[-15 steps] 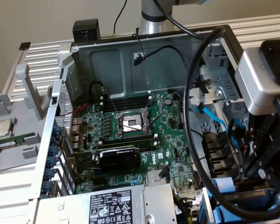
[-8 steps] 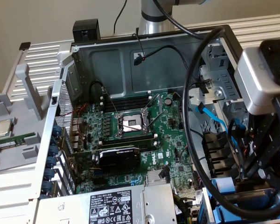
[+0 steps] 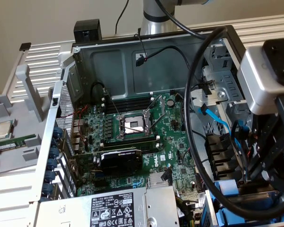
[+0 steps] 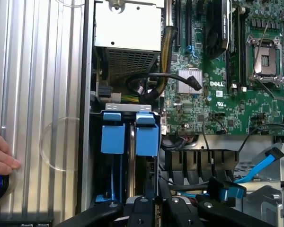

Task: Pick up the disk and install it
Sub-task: 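Insert the first disk wire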

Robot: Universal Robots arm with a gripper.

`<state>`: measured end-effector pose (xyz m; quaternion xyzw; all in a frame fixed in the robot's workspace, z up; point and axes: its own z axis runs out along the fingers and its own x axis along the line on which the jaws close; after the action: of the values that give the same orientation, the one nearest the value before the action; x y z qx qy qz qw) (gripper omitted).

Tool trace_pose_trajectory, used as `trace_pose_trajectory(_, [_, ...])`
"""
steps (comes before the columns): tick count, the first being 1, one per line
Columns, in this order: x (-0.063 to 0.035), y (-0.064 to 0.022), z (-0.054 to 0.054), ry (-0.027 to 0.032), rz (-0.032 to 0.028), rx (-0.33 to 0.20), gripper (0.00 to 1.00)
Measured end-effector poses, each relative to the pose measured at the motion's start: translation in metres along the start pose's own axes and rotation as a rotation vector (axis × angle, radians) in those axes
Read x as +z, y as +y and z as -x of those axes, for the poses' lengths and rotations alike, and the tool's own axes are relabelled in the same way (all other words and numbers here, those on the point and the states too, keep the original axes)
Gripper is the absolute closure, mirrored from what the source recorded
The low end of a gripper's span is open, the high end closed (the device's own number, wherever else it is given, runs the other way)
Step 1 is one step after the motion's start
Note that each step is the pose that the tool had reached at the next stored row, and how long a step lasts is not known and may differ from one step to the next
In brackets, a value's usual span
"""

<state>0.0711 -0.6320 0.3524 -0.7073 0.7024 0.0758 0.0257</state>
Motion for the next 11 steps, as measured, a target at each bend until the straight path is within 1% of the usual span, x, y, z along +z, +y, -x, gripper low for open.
trace_pose_trajectory(4, [-0.0001,0.0000,0.0000,-0.0010,-0.0025,0.017,0.84])
trace_pose_trajectory(11, [0.0012,0.0008,0.0003,-0.0014,-0.0027,0.018,0.84])
